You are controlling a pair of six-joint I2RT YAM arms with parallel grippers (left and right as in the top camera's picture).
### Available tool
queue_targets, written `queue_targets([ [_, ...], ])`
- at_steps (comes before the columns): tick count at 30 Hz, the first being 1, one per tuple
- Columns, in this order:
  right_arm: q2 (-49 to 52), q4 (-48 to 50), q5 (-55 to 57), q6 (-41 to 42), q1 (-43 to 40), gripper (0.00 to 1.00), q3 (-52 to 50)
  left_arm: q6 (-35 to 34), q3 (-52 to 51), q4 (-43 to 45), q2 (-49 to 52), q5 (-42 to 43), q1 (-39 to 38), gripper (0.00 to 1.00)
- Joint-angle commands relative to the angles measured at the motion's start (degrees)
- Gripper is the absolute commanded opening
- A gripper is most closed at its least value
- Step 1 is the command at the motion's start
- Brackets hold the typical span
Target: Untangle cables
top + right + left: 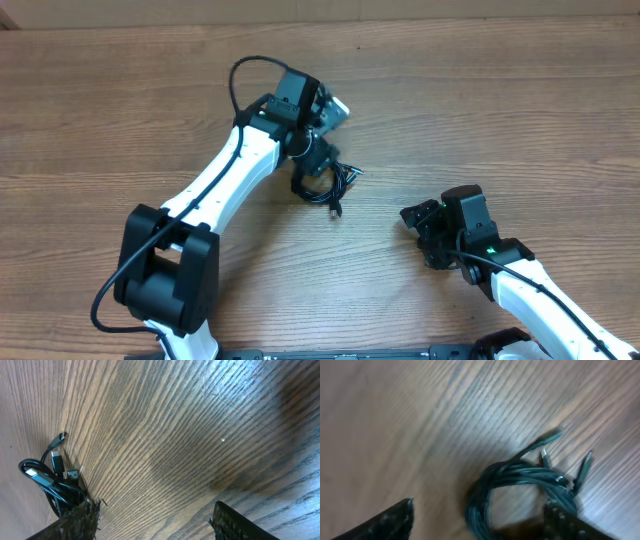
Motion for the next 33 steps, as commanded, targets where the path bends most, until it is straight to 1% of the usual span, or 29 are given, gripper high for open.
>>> queue_targets([
  [1,-0.3,0.1,1.4,-0.4,0.3,0.71,0.9,21.2,0.8,1.5,0.4,-1.8,1.2,0.76],
  [2,-0.3,0.1,0.8,-0.4,0.3,0.71,0.9,21.4,0.8,2.4,0.6,-1.3,1.4,0.66],
  [3,-0.3,0.1,0.9,-0.4,0.3,0.71,0.9,21.5,0.8,2.5,0.9,0.2,1.4,0.58],
  [7,-0.3,0.1,1.0,-0.4,0.3,0.71,0.9,22.4,0.8,2.5,2.7,3.0,1.7,0.57],
  [11,-0.2,0.1,1.6,-0.4,0.3,0.72,0.9,25.1,0.8,3.1,5.5,4.3,1.7,0.54],
  [16,-0.1,0.1,1.3,-0.3,0.3,0.71,0.9,25.0,0.8,5.2,9.1,7.2,1.7,0.54],
  [17,-0.1,0.2,0.5,-0.2,0.3,0.71,0.9,25.0,0.8,5.3,10.0,7.5,1.7,0.53],
  [18,-0.1,0.3,0.4,-0.2,0.3,0.71,0.9,25.0,0.8,5.3,10.6,7.5,1.7,0.5],
  [19,0.0,0.1,1.0,-0.2,0.3,0.71,0.9,25.0,0.8,5.3,11.3,7.5,1.7,0.33],
  [20,0.0,0.1,1.5,-0.2,0.3,0.71,0.9,25.0,0.8,5.4,11.9,7.4,1.7,0.07],
  [21,0.0,0.1,1.0,-0.2,0.3,0.71,0.9,24.7,0.8,5.4,12.0,7.5,1.7,0.04],
  [22,0.0,0.5,0.1,-0.2,0.3,0.71,0.9,23.6,0.8,5.5,12.0,7.4,1.7,0.04],
  [25,0.0,0.6,1.0,-0.2,0.3,0.71,0.9,15.7,1.2,5.7,11.3,7.4,1.7,0.04],
  [26,0.0,0.7,1.0,-0.2,0.2,0.7,0.9,12.1,1.7,5.7,11.0,7.2,1.7,0.04],
  [30,0.0,1.1,1.0,-0.7,0.2,0.7,0.9,-11.6,4.2,3.4,9.3,6.7,1.7,0.04],
  [31,0.0,1.1,0.4,-0.6,0.2,0.7,0.9,-19.1,5.0,1.7,8.7,6.8,1.6,0.04],
  [33,0.0,1.2,-0.1,-0.7,0.2,0.7,0.9,-26.9,6.3,-0.9,8.2,6.7,1.6,0.04],
])
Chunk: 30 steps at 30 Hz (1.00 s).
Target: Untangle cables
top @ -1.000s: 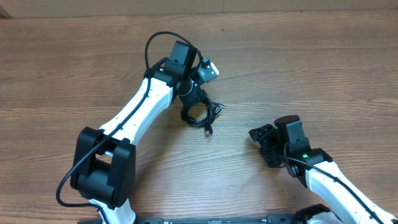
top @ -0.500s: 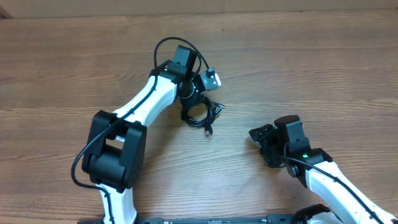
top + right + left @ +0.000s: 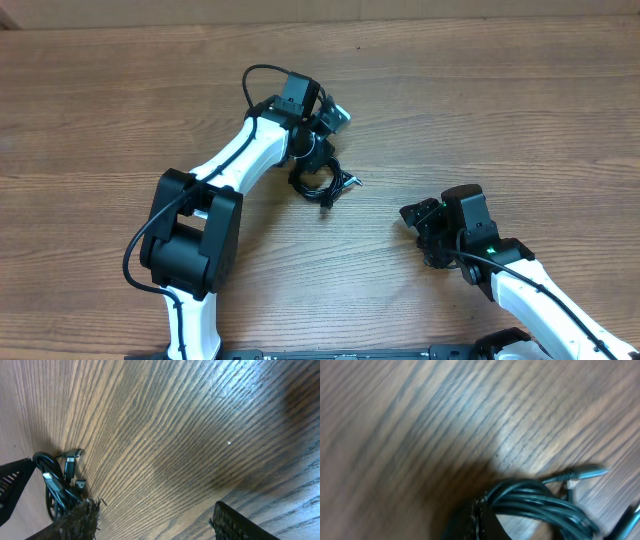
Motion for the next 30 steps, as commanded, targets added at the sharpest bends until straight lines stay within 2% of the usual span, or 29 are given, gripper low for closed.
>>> queue_targets([
  [1,0.0,0.3,0.2,-1.2,0.2,0.71,0.9,-26.4,4.1,-4.4,-2.9,0.4,0.2,0.04],
  [5,0.0,0.7,-0.9,-3.5,0.2,0.71,0.9,-47.3,6.8,-11.1,-3.0,0.9,0.3,0.04],
  [7,0.0,0.7,-0.2,-3.5,0.2,0.7,0.9,-47.6,6.8,-13.0,-3.0,1.9,0.2,0.04],
  [8,0.0,0.5,-0.5,-3.5,0.2,0.7,0.9,-42.7,6.8,-13.7,-3.0,1.8,0.2,0.1],
  [9,0.0,0.5,-0.8,-3.5,0.2,0.71,0.9,-37.8,6.8,-13.8,-3.0,1.8,0.2,0.22],
  [10,0.0,0.5,-1.1,-3.6,0.2,0.71,0.9,-29.6,6.9,-13.9,-3.0,1.8,0.3,0.38],
  [11,0.0,0.5,-0.9,-4.2,0.2,0.71,0.9,-23.8,6.9,-13.9,-3.0,1.8,0.3,0.44],
  [12,0.0,0.5,-0.5,-5.0,0.2,0.71,0.9,-15.1,7.0,-13.6,-3.0,1.8,0.3,0.58],
  [14,0.0,0.7,-1.1,-5.0,0.2,0.72,0.9,8.4,6.9,-13.7,-2.9,0.6,0.3,1.0],
  [16,0.0,0.9,-1.2,-5.0,0.2,0.72,0.9,24.6,6.3,-12.7,-2.6,-1.7,0.3,1.0],
  [18,0.0,0.5,-0.6,-5.0,0.2,0.73,0.9,33.2,6.0,-11.2,-1.9,-1.6,0.3,1.0],
  [24,0.0,0.4,-0.9,-5.0,0.2,0.75,0.8,40.2,5.9,-5.5,-0.4,-0.2,0.3,1.0],
  [30,0.1,0.5,-0.5,-5.0,0.1,0.76,0.8,45.9,5.9,-6.4,1.7,0.5,0.3,0.99],
])
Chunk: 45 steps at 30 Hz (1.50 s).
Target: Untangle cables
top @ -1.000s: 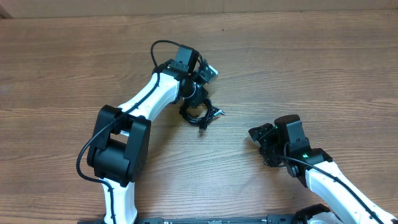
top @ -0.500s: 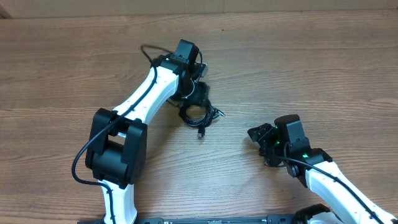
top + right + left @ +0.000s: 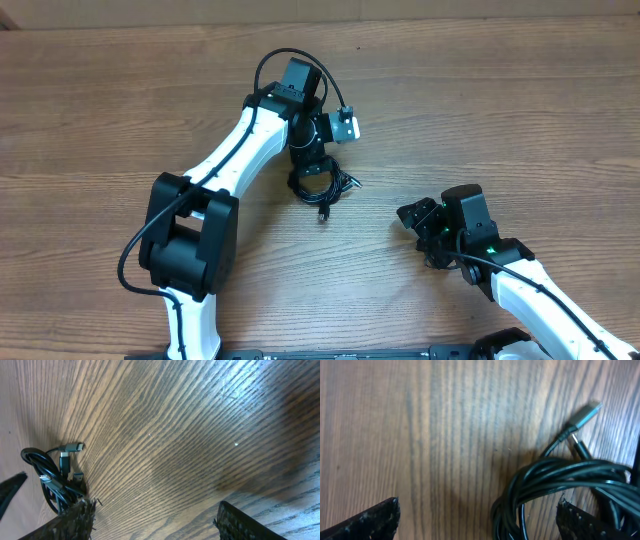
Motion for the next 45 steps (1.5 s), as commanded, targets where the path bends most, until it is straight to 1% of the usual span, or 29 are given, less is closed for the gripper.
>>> queue_targets([
  [1,0.1,0.4,0.9,-0.5,0.1,0.76,0.8,7.7,0.3,-1.2,2.4,1.4,0.3,0.99],
  [4,0.1,0.8,0.3,-0.5,0.0,0.76,0.7,9.2,0.3,-1.2,3.4,4.2,0.3,0.99],
  [7,0.1,0.9,1.3,-0.5,-0.1,0.76,0.7,9.5,0.3,-1.2,5.0,7.4,0.3,0.9],
  [9,0.1,1.2,0.0,-0.5,-0.2,0.76,0.7,9.4,0.3,-1.3,6.7,8.2,0.3,0.89],
  [11,0.1,1.1,0.2,-0.5,-0.2,0.76,0.7,9.4,0.3,-1.5,8.2,8.1,0.3,0.82],
  [12,0.1,0.8,1.1,-0.5,-0.2,0.76,0.7,9.4,0.3,-1.4,8.8,8.1,0.3,0.68],
  [13,0.1,0.7,1.3,-0.5,-0.2,0.76,0.7,9.4,0.3,-1.4,8.8,8.2,0.3,0.47],
  [14,0.1,0.9,0.5,-0.5,-0.3,0.76,0.7,9.0,0.3,-1.4,8.8,8.2,0.3,0.07],
  [15,0.1,1.0,-0.1,-0.5,-0.3,0.76,0.7,7.6,0.5,-1.4,8.5,8.2,0.3,0.04],
  [17,0.1,0.9,0.9,-0.5,-0.4,0.76,0.7,2.1,1.3,-1.2,7.9,8.1,0.3,0.04],
  [21,0.1,1.3,0.3,-0.5,-0.5,0.76,0.7,-15.0,4.3,-1.2,7.4,7.0,0.3,0.04],
  [22,0.1,1.2,1.1,-0.5,-0.5,0.76,0.7,-20.5,5.2,-1.2,7.4,6.9,0.3,0.04],
  [23,0.1,1.1,1.0,-0.5,-0.5,0.75,0.7,-30.7,6.3,-1.3,7.4,6.9,0.2,0.04],
  [24,0.1,1.2,0.4,-0.5,-0.5,0.75,0.7,-35.6,6.8,-1.4,7.4,6.9,0.3,0.04],
  [25,0.1,1.1,-0.1,-0.5,-0.6,0.75,0.7,-46.1,7.4,-1.9,7.4,6.9,0.3,0.04],
  [27,0.1,0.9,0.9,-0.5,-0.6,0.75,0.7,-56.2,7.4,-2.8,7.4,6.9,0.3,0.04],
  [28,0.1,0.7,1.0,-0.5,-0.6,0.75,0.7,-64.7,7.4,-4.5,7.4,7.2,0.2,0.09],
  [29,0.1,0.7,-0.1,-0.5,-0.6,0.75,0.7,-72.7,7.4,-6.9,7.4,7.3,0.2,0.2],
  [30,0.1,0.7,-0.2,-0.5,-0.7,0.75,0.7,-76.4,7.4,-9.7,7.4,7.3,0.0,0.35],
  [31,0.1,0.7,0.2,-0.5,-0.7,0.75,0.7,-77.3,7.4,-11.1,7.4,7.3,-0.2,0.42],
  [32,0.1,0.4,1.4,-0.5,-0.6,0.75,0.7,-76.7,7.4,-12.7,7.4,7.0,-0.3,0.71],
  [33,0.1,0.5,1.1,-0.5,-0.6,0.75,0.7,-75.2,7.4,-12.9,7.4,6.6,-0.3,0.93],
  [34,0.1,0.5,0.1,-0.5,-0.6,0.75,0.7,-73.0,7.4,-12.8,7.4,6.6,-0.3,1.0],
  [37,0.1,0.4,1.7,-0.5,-0.6,0.75,0.7,-64.5,7.4,-12.8,7.4,5.0,-0.1,1.0],
  [39,0.1,0.5,0.2,-0.5,-0.6,0.75,0.7,-63.8,7.4,-12.8,7.4,4.1,0.3,0.98],
  [41,0.2,0.2,1.7,-0.5,-0.7,0.76,0.7,-63.8,7.4,-12.6,7.4,4.1,0.6,0.88],
  [42,0.2,0.2,1.9,-0.5,-0.7,0.76,0.7,-63.8,7.4,-12.3,7.4,4.1,0.9,0.79],
  [43,0.2,0.3,1.4,-0.5,-0.6,0.76,0.7,-63.8,7.6,-12.3,7.4,4.2,1.0,0.77],
  [45,0.2,0.4,0.7,-0.5,-0.8,0.76,0.7,-63.8,8.3,-12.3,7.4,4.2,1.5,0.56],
])
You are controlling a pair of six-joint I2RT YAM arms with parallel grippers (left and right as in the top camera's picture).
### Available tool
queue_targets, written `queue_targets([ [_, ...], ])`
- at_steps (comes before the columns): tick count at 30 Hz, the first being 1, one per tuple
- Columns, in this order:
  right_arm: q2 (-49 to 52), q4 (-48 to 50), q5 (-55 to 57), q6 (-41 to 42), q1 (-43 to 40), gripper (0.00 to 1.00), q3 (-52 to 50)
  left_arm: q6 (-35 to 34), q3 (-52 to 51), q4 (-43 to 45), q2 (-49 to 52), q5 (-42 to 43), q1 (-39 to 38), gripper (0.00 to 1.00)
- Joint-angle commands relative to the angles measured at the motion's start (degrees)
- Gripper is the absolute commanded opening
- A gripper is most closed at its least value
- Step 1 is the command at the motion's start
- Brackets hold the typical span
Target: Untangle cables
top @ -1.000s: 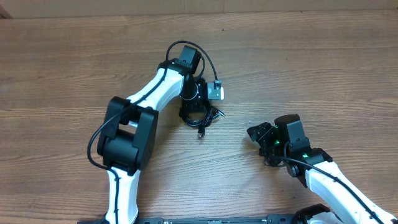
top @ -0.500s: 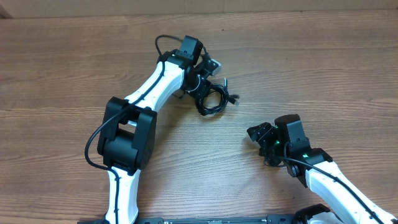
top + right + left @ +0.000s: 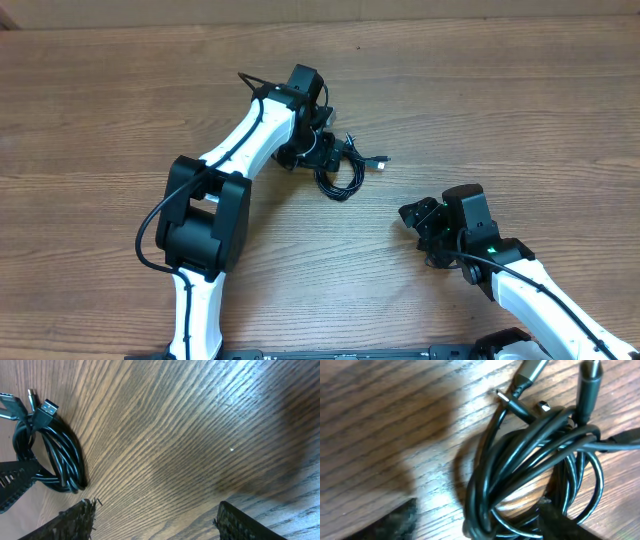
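A tangled coil of black cable [image 3: 341,178] lies on the wooden table, its plugs [image 3: 378,160] pointing right. In the left wrist view the cable coil [image 3: 530,460] fills the frame. My left gripper [image 3: 322,155] is down at the coil's left side, open [image 3: 477,520]. Its right finger [image 3: 565,525] stands inside or against the loops, and strands lie between the two fingers. My right gripper [image 3: 418,226] hovers open over bare wood to the right, nothing between its fingers [image 3: 155,515]. It sees the cable coil [image 3: 55,460] at far left.
The wooden table [image 3: 520,110] stretches on all sides. The white left arm [image 3: 250,135] slants from the near left up to the coil. A light wall edge [image 3: 100,15] runs along the far side.
The coil now lies further right and up, with its plugs pointing right instead of down. My left gripper has turned and sits lower against the coil. The right gripper has not moved.
My left gripper was at the coil with its fingers apart, then pressed close against the strands, then open above it. The coil has shifted and turned on the table each time and is still tangled. The right gripper has stayed open in place.
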Motion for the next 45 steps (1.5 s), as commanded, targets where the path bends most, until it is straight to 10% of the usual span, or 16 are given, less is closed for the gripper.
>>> queue_targets([
  [1,0.2,0.2,0.9,-0.5,-0.3,0.76,0.7,1.1,2.1,0.3,0.0,-0.5,1.3,0.47],
  [16,0.3,0.4,0.4,-0.5,-0.2,0.76,0.7,-5.4,2.2,1.9,0.0,-0.2,1.2,0.04],
  [27,0.3,8.2,-13.3,-14.8,-0.1,0.75,1.2,-4.1,4.0,2.2,-2.4,17.9,1.4,0.04],
  [34,0.3,9.5,-13.4,10.3,-0.1,0.75,1.4,-26.5,4.0,3.1,-7.2,19.8,1.7,0.04],
  [45,0.3,24.3,-10.2,21.6,7.0,0.69,1.4,-53.9,3.9,-0.2,-7.2,19.6,0.1,0.04],
])
